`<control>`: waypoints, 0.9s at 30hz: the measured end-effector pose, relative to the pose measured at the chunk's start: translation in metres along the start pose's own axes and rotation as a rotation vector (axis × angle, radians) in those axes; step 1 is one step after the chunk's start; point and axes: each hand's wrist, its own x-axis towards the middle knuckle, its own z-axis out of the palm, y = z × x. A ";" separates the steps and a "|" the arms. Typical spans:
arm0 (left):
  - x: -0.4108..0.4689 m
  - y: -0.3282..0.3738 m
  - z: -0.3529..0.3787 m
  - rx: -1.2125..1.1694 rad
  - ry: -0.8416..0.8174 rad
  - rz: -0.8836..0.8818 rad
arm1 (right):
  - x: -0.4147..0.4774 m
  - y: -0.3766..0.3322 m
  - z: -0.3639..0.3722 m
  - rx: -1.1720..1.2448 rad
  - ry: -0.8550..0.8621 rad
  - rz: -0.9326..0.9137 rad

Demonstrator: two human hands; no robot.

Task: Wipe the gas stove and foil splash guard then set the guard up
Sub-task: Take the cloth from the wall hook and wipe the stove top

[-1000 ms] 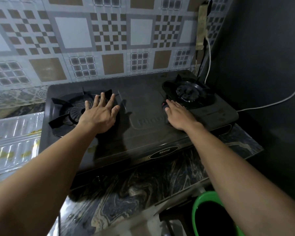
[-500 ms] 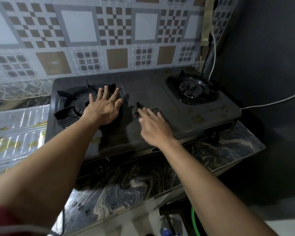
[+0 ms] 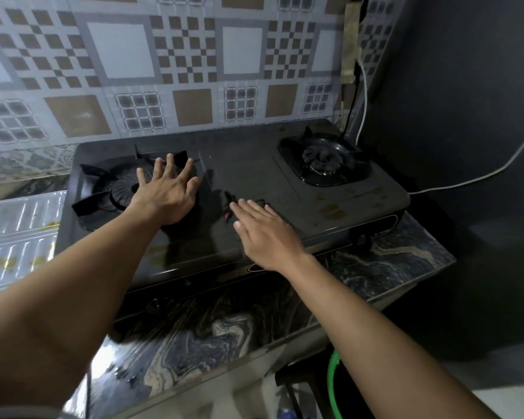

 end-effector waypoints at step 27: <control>0.017 0.178 0.014 0.020 -0.037 0.208 | -0.041 0.202 -0.076 -0.079 0.010 0.361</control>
